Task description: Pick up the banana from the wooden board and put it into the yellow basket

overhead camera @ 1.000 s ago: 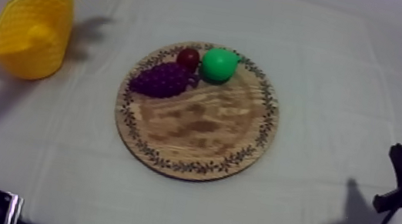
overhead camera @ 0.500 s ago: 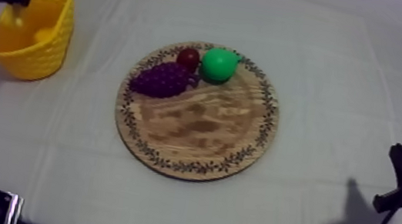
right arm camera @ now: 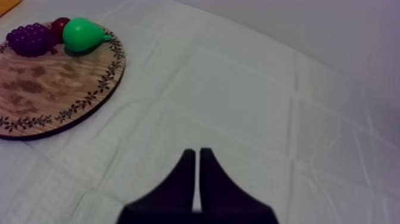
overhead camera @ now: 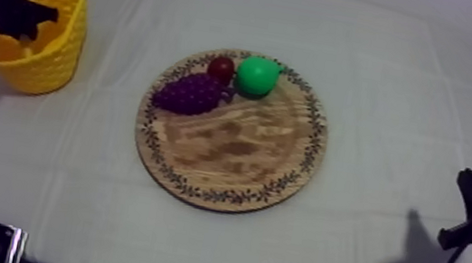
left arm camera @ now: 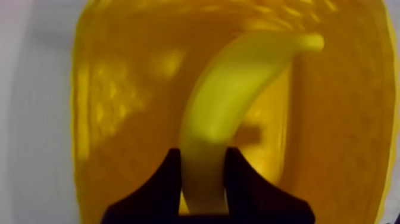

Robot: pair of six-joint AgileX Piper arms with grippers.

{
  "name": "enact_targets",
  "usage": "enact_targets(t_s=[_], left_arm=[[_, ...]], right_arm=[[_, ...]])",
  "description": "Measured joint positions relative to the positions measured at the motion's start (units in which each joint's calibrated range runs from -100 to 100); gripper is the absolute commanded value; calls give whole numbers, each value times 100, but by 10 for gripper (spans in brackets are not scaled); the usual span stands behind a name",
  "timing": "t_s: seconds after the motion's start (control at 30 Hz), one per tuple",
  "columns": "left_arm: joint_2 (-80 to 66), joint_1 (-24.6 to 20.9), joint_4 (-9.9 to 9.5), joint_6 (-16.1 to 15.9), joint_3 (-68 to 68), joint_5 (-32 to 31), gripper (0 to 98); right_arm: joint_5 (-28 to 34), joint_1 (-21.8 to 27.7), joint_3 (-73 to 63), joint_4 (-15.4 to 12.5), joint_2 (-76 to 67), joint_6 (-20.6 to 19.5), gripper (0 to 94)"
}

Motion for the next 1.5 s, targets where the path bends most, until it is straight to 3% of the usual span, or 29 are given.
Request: enact_targets(t_s=[0.33, 0.6, 0.87, 0.97, 1.23, 1.5], left_arm=[[346, -58, 177, -88, -191, -496, 217], [553, -97, 404, -410, -214, -665, 364], [413, -116, 426, -555, 67, -889, 544], [313, -136, 442, -627, 191, -1005, 479], [-493, -44, 429, -701, 908, -1893, 92], [-2150, 67, 427, -696, 2049, -2744, 6]], right_arm=[[0, 0, 0, 0, 0, 0, 5], [0, 0, 0, 0, 0, 0, 5], [0, 0, 0, 0, 0, 0, 5], [0, 0, 0, 0, 0, 0, 5], [0, 0, 0, 0, 0, 0, 5], [0, 0, 0, 0, 0, 0, 5]])
